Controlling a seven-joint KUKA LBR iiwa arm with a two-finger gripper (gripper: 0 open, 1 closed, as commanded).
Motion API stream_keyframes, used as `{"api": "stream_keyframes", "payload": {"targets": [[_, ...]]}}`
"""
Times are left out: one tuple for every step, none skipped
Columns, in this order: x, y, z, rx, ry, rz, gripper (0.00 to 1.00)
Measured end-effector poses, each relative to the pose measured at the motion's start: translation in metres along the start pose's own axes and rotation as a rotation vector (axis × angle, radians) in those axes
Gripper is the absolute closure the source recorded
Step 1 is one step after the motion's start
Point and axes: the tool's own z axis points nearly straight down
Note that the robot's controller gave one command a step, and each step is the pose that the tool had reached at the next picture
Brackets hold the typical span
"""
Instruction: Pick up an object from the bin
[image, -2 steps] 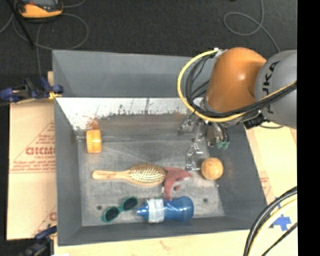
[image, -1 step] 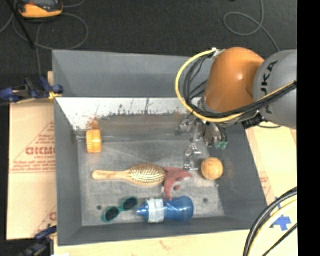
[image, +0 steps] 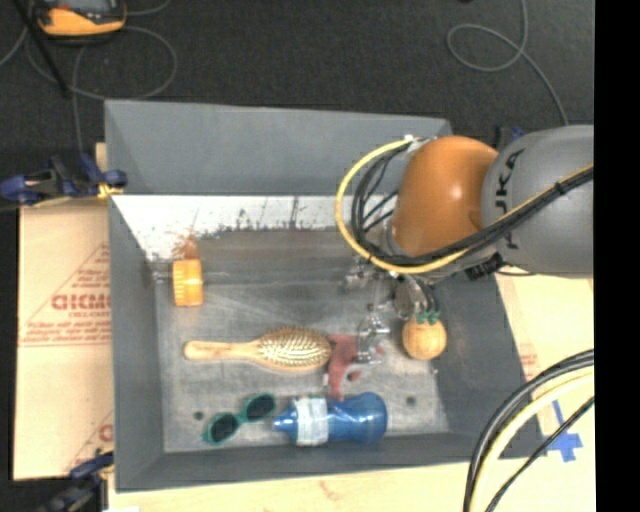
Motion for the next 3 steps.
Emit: {"api": "stream_keyframes", "payload": {"targets": [[0.009, 0.017, 0.068, -0.003, -0.004, -0.155, 1.00], [0.009, 0.017, 0.068, -0.003, -0.004, -0.154, 1.00], [0.034, 0.018, 0.013, -0.003, 0.013, -0.165, 1.00]]}}
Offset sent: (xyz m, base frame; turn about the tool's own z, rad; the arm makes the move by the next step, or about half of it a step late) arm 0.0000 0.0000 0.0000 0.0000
